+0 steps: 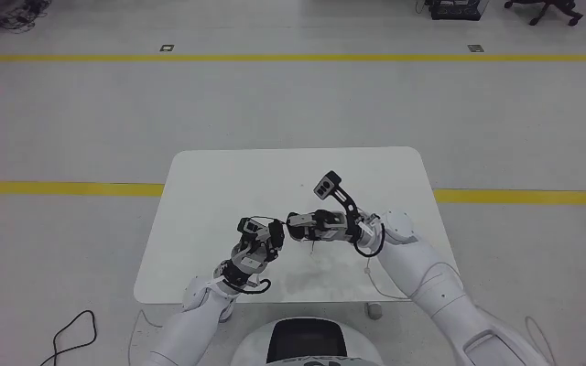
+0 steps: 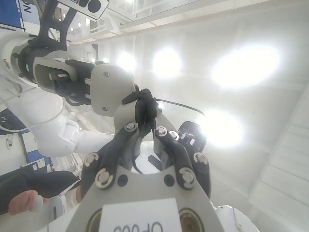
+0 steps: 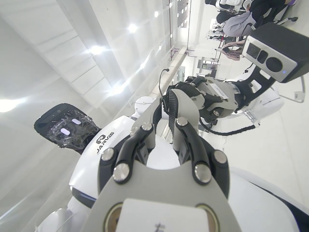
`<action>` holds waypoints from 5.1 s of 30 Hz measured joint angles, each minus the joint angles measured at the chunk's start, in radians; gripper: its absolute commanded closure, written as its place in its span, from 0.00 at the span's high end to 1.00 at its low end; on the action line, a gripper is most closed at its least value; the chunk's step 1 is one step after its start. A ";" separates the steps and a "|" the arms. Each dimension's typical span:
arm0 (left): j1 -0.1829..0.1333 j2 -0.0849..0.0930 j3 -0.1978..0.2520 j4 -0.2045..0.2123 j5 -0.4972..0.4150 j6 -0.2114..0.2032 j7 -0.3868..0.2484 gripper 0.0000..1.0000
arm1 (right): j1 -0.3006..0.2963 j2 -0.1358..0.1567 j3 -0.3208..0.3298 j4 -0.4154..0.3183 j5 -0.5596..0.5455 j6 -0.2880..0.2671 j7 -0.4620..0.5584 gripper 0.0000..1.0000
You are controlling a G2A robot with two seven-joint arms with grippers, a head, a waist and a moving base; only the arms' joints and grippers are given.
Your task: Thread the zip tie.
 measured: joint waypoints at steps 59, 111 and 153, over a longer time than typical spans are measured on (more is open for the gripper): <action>0.000 0.000 0.000 0.000 0.000 0.000 0.000 0.00 | -0.009 -0.013 0.010 0.065 0.002 -0.018 0.012 0.00; 0.000 0.000 0.000 0.000 0.000 0.000 0.000 0.00 | 0.005 -0.032 0.008 0.152 0.023 -0.020 0.035 0.00; 0.000 0.000 0.000 0.000 0.000 0.000 0.000 0.00 | 0.019 -0.048 0.008 0.214 0.027 -0.014 0.049 0.00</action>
